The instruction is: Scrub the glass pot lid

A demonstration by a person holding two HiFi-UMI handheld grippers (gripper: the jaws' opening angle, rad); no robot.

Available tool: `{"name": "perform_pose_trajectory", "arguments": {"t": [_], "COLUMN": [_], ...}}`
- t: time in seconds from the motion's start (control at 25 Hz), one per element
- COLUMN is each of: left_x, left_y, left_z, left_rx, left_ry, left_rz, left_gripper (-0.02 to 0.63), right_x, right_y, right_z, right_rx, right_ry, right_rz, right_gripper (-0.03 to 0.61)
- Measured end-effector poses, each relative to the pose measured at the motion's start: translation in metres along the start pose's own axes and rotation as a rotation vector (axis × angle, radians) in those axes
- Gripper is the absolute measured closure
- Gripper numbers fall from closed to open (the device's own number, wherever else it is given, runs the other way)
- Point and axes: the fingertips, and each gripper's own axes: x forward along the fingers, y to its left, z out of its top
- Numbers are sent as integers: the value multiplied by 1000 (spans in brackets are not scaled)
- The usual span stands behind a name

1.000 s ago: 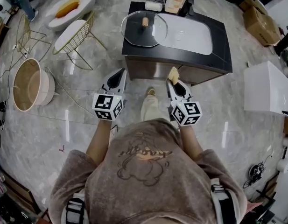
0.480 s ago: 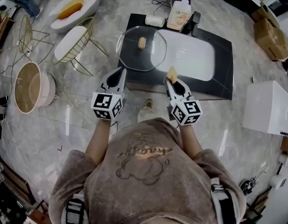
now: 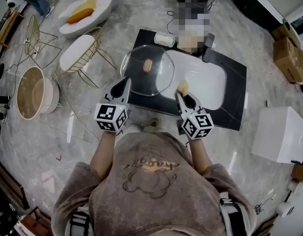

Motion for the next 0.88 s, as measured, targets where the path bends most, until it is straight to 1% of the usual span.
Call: {"name": "perform_pose_trajectory", "arguments": {"t": [0.12,0.44,0.64,0.72,0.8,0.88], "left_x": [9,30,36,39,43,45], "left_y": [3,8,10,12,16,20], "left_z": [3,14,19,18,17,17], "left_rx": [5,18,10,10,13,18], "left_ry": [4,12,-15,-12,-2,2], "left_rz": [-4,-62,-98,-108,-109,-102], "left_gripper": [595,595,594,594,570,504], "right_x": [7,25,33,35,38,40], "right_y": [-5,-6,-2,-1,-2,-1], "right_z": [3,18,21,22,23,23], "right_rx": [0,-4,-4,-8,-11,-10], "right_ry": [6,-24,-36,-41,-44,-43], "right_rz": [-5,-38,-47,-52,-58,-61], "right_gripper": [526,526,526,526,526,526]}}
